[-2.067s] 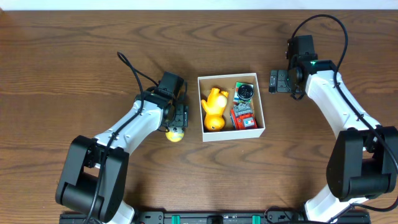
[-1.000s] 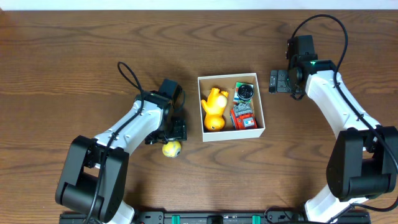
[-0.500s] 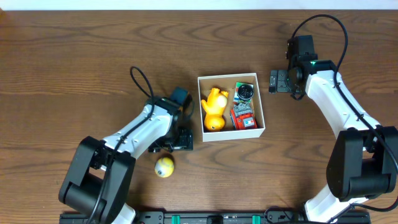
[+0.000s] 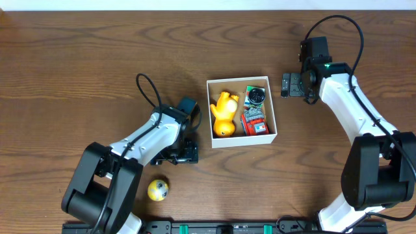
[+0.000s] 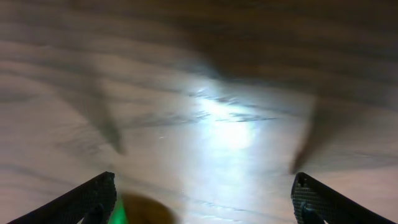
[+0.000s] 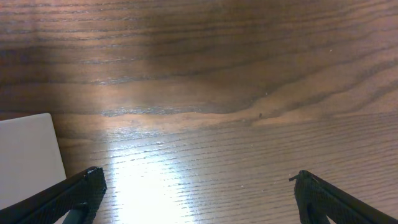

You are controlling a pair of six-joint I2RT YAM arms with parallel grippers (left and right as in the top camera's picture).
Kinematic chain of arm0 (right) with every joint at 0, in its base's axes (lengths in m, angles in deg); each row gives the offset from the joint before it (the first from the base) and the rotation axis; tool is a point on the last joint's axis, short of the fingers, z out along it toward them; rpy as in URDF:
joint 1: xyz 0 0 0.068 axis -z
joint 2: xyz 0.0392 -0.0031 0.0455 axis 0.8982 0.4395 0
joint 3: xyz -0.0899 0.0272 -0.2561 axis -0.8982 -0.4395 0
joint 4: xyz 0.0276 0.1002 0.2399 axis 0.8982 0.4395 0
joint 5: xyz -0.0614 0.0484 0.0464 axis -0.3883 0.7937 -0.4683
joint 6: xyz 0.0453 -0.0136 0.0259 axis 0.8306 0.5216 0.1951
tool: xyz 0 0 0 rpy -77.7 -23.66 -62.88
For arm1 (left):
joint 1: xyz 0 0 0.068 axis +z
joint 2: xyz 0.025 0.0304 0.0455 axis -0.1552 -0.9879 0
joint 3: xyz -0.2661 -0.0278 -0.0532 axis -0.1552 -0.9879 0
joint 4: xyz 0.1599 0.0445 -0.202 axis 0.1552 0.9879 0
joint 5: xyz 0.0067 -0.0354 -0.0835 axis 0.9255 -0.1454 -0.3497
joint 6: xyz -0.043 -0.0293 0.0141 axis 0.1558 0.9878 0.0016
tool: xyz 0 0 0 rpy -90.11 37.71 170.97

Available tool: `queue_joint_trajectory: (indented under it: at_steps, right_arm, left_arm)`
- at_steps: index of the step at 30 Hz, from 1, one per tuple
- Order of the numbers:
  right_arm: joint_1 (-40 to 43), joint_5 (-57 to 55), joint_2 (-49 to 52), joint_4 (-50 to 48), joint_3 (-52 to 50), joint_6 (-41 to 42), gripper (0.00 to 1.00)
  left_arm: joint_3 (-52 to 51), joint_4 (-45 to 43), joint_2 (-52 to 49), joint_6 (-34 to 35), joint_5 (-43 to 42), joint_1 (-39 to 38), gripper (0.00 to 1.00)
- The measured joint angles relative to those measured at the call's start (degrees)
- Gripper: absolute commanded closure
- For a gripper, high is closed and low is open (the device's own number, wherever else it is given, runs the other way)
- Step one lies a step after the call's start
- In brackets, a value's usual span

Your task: Pack container

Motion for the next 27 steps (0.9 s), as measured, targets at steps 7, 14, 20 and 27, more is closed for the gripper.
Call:
queue_joint_trajectory:
  at_steps: [7, 14, 20, 27]
  right_arm:
    - [0.0, 0.0, 0.0, 0.0, 0.0, 0.0, 0.01]
    - [0.0, 0.0, 0.0, 0.0, 0.0, 0.0, 0.01]
    - [0.0, 0.0, 0.0, 0.0, 0.0, 0.0, 0.01]
    - [0.0, 0.0, 0.0, 0.0, 0.0, 0.0, 0.01]
  left_arm:
    - [0.0, 3.2, 7.2, 1.1, 2.8, 0.0, 0.06]
    - [-3.9, 4.3, 20.7, 1.8, 3.6, 0.0, 0.06]
    - [-12.5, 4.9, 29.7, 2.5, 3.6, 0.0, 0.07]
    - [-17.6, 2.6, 31.1, 2.7, -0.2, 0.0, 0.06]
